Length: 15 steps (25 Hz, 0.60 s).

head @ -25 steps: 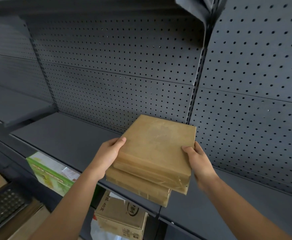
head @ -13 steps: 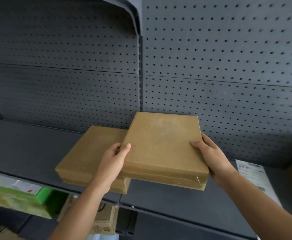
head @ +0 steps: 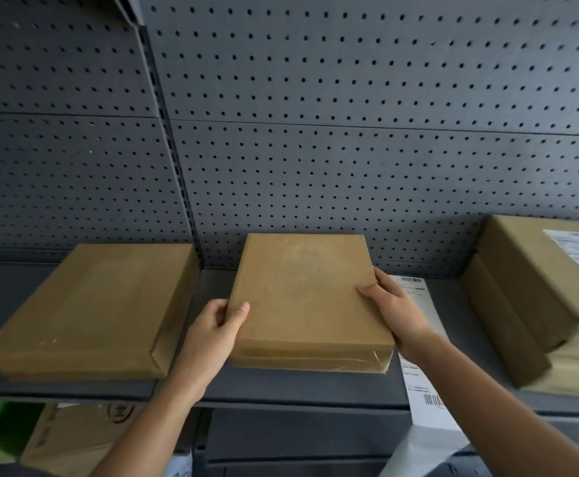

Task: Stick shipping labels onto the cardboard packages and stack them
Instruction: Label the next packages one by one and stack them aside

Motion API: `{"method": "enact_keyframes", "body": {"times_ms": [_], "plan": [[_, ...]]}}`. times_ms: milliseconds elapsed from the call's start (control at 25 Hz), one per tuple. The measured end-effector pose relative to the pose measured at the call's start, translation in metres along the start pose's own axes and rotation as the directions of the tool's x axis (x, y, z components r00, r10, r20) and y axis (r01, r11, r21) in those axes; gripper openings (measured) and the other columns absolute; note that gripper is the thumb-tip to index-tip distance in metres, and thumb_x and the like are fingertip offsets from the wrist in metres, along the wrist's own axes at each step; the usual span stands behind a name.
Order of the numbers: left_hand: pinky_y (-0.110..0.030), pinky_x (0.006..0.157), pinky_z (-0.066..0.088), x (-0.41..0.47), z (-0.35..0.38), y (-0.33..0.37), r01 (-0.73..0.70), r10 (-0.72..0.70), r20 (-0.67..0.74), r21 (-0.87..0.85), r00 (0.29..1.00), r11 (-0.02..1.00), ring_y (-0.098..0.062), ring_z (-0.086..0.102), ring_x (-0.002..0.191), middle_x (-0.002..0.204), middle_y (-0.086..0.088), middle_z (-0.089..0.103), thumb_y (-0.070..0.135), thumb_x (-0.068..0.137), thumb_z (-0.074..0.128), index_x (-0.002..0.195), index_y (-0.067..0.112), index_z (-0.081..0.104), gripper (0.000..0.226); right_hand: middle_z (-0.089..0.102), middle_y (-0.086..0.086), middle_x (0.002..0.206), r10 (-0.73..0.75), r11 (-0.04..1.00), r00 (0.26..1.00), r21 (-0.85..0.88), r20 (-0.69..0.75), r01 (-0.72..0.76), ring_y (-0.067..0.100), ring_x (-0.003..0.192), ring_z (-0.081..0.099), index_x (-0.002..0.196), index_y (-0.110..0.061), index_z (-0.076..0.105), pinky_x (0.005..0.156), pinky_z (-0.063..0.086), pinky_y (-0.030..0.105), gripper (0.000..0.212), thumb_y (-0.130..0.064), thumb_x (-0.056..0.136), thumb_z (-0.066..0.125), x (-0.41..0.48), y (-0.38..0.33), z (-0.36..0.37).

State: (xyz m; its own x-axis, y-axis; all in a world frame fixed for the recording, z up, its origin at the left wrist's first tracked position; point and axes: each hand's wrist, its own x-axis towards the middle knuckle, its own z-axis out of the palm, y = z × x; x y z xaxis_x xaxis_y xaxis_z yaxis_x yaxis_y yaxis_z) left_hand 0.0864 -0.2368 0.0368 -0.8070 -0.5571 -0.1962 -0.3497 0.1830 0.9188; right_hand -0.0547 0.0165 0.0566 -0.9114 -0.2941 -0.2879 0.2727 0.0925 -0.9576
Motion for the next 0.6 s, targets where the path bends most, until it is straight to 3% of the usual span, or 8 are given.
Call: {"method": "enact_keyframes", "body": {"times_ms": [120, 240, 400, 600], "plan": [[-0.033, 0.080, 0.050, -0.001, 0.011, -0.010, 0.020, -0.021, 0.015, 0.037, 1.000, 0.999, -0.012, 0.066, 0.098, 0.105, 0.008, 0.071, 0.054, 0.096, 0.060, 0.109, 0.029, 0.064, 0.028, 0.075, -0.005, 0.104, 0.016, 1.000, 1.000, -0.010, -0.007, -0.016, 0.018, 0.092, 0.072, 0.112, -0.042, 0.064, 0.080, 0.059, 0.037, 0.030, -0.017, 0.096, 0.058, 0.003, 0.012, -0.008], [-0.032, 0.080, 0.052, -0.006, 0.017, -0.017, 0.030, -0.030, 0.007, 0.048, 1.000, 0.998, -0.010, 0.067, 0.098, 0.104, 0.008, 0.072, 0.053, 0.094, 0.063, 0.109, 0.028, 0.064, 0.029, 0.077, -0.009, 0.102, 0.041, 0.998, 0.999, -0.041, 0.005, -0.041, 0.019, 0.096, 0.072, 0.119, -0.046, 0.063, 0.086, 0.059, 0.041, 0.035, -0.020, 0.095, 0.059, 0.004, 0.025, -0.012], [-0.022, 0.070, 0.047, -0.013, 0.020, -0.017, 0.013, -0.013, -0.012, 0.031, 1.000, 0.999, -0.002, 0.065, 0.095, 0.104, 0.011, 0.071, 0.049, 0.095, 0.064, 0.115, 0.026, 0.063, 0.031, 0.077, -0.015, 0.100, 0.018, 0.999, 1.000, -0.046, 0.023, -0.017, 0.009, 0.089, 0.074, 0.117, -0.051, 0.061, 0.074, 0.057, 0.029, 0.037, -0.019, 0.097, 0.056, 0.005, 0.033, -0.013], [-0.019, 0.068, 0.046, -0.014, 0.022, -0.014, -0.004, 0.004, -0.005, 0.094, 1.000, 0.996, -0.001, 0.063, 0.093, 0.110, 0.013, 0.069, 0.048, 0.097, 0.061, 0.131, 0.024, 0.057, 0.042, 0.076, -0.014, 0.105, -0.003, 0.998, 0.999, -0.059, 0.036, 0.005, 0.010, 0.091, 0.074, 0.123, -0.047, 0.060, 0.076, 0.057, 0.029, 0.036, -0.021, 0.097, 0.058, 0.006, 0.033, -0.014]]}}
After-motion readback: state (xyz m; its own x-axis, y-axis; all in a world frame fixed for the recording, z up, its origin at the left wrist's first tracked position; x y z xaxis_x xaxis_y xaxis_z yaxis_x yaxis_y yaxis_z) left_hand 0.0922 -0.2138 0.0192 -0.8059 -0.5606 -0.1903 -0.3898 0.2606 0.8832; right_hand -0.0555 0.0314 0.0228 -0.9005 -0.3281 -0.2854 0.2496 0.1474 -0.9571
